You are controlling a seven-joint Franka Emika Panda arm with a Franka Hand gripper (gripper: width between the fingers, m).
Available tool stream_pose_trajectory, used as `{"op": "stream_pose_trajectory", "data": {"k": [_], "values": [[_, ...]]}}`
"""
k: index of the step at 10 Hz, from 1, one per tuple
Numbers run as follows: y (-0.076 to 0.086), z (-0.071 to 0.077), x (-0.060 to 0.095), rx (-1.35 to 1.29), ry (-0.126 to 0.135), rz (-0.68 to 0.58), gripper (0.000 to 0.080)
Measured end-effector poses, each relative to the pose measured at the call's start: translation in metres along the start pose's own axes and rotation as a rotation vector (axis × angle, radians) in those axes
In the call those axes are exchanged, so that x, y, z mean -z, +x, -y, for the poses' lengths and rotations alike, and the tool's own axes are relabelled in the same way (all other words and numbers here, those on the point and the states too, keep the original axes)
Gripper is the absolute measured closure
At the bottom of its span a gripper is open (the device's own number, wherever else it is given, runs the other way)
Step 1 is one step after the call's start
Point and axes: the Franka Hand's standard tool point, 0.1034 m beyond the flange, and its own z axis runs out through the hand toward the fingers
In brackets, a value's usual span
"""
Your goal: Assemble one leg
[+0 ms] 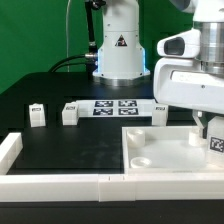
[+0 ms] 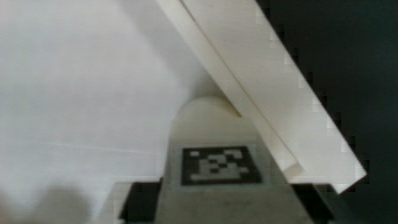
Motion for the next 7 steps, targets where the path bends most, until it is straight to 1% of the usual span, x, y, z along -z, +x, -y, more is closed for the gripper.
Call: {"op": "stream_pose_trajectory", "data": {"k": [2,3,4,5,6,7], "values": [[-0.0017,0.0011,-0.0003,-0.267,-0.002,-0.003,0.0509],[-0.0016,0.0014,-0.0004,-0.318,0.000,-0.001,0.0509],[-0.0015,0.0014,-0.0004,-0.442,0.008,0.010,0.0509],[-0.0042,0.0035,-0.0005,-0.533,0.013,0.021,0.0415],[-0.0045,0.0038,-0.0006,-0.475,0.014,0.021,0.0278],[-0.0047,0.0038,-0.0006,-0.435,0.015,0.021,0.0278]]}}
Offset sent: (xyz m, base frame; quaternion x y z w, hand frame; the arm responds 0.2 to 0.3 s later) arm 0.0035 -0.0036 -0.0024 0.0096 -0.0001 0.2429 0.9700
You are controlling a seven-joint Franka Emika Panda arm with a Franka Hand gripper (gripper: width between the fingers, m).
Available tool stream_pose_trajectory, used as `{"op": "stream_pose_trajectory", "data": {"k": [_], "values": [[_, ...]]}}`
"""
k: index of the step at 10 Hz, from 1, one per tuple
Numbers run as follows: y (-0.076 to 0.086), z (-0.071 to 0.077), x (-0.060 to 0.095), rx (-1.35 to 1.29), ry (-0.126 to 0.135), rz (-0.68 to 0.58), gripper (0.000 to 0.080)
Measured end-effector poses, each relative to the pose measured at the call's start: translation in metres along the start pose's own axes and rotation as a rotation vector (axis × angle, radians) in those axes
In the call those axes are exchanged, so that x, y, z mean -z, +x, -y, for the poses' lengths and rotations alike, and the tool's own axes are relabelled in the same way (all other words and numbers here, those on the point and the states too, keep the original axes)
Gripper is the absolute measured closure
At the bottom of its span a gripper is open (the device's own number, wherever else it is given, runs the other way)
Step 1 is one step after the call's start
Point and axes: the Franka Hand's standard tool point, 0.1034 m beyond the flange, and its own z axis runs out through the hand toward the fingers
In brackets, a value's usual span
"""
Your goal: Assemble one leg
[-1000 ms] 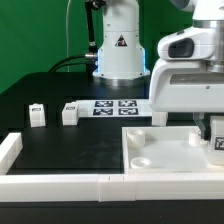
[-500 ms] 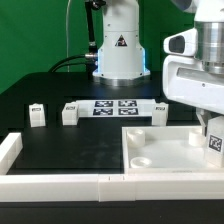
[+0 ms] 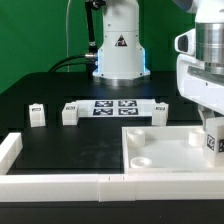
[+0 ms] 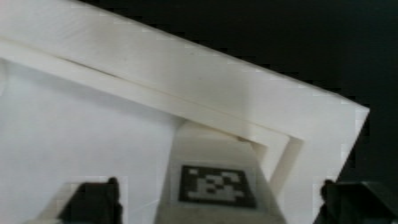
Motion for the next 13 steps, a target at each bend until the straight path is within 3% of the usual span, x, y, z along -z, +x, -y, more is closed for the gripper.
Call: {"op": "stream_pose_trajectory", "data": {"k": [1,6,9,12,13], "values": [[0.0002,-0.0009,0.0000,0.084,0.006,-0.003,0.0177],[0.0005,-0.0039,-0.0011,0.795,-0.007,-0.020,0.0150],[0.0047,0.0011,-0.0018,1.163,-0.049,-0.003,0.0150],[0.0088,0.0008,-0.0018,1.313,-0.061,0.000,0.0150],[0.0086,0.0009,-0.0018,1.294,-0.060,0.000,0.0273]]}}
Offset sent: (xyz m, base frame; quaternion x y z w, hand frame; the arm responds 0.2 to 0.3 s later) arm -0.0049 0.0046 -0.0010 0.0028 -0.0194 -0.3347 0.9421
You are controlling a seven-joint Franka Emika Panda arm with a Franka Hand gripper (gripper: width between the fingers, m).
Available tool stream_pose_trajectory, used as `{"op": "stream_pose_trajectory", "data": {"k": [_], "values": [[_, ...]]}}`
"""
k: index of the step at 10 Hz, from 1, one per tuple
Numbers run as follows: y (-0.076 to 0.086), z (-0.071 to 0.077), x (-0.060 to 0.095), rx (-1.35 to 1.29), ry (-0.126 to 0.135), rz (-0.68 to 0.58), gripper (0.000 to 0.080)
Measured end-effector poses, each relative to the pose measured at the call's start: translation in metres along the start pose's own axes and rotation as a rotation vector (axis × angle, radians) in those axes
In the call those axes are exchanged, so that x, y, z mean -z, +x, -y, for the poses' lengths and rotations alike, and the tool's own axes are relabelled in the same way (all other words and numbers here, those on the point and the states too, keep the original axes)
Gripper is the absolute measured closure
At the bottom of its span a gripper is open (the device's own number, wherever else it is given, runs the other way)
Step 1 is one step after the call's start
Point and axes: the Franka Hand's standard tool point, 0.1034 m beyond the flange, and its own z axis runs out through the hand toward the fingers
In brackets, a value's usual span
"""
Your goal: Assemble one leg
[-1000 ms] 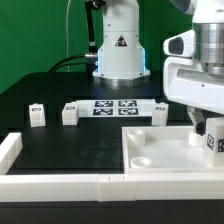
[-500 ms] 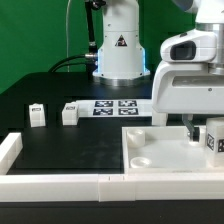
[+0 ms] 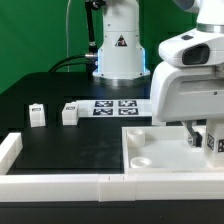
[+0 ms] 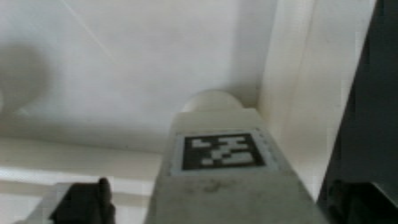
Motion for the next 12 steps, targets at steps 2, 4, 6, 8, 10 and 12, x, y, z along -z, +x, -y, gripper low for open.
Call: {"op": "stream_pose_trajectory", "data": {"k": [2,4,6,8,10,12], "values": [[0.0000,0.0000,0.0000,-0.060,0.001,0.000,0.0409],[0.0007,-0.0005,0.0000,-0.341,-0.003,-0.009,0.0512],[0.0009,-0.0010,0.0001,-0.646,-0.007,-0.016,0.0512],[0.0011,-0.0014,0.0000,-0.872,-0.004,-0.017,0.0512],[0.0011,-0.0016,0.0002,-1.077,-0.009,-0.022,0.0512],[0.0010,-0.0022,0.0001,-1.306,0.003,-0.016,0.0512]]}}
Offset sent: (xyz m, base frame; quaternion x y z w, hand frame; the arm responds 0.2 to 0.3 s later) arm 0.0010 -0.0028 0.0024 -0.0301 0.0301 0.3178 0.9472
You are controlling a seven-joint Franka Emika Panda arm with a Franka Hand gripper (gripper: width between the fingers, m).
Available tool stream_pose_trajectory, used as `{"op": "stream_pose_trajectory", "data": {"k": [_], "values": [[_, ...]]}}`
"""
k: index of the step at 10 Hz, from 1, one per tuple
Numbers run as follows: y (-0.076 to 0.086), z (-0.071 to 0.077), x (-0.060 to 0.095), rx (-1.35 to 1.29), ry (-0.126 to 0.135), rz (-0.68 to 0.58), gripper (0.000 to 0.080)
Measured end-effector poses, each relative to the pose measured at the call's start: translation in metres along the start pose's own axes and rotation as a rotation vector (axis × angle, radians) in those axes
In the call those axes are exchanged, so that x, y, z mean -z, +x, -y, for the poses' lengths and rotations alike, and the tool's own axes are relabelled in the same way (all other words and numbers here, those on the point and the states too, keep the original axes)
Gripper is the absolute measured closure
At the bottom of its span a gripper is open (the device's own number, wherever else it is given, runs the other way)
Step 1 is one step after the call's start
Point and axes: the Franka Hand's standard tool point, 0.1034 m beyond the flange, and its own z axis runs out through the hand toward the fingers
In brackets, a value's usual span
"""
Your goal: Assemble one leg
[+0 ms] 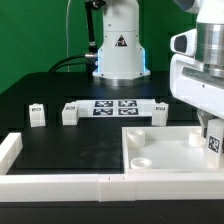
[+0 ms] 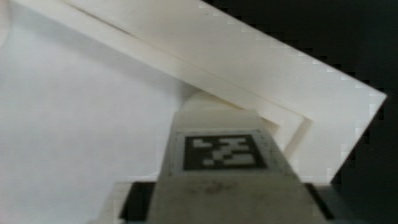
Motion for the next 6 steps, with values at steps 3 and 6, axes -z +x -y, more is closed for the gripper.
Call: {"op": "stream_pose_trajectory", "data": {"k": [3,6], "values": [[-0.0011,0.0005,0.0000,0.059,0.003,0.003,0.0345],[-0.0025,0.0003,-0.0004,0.415,0.003,0.003,0.0164]]}}
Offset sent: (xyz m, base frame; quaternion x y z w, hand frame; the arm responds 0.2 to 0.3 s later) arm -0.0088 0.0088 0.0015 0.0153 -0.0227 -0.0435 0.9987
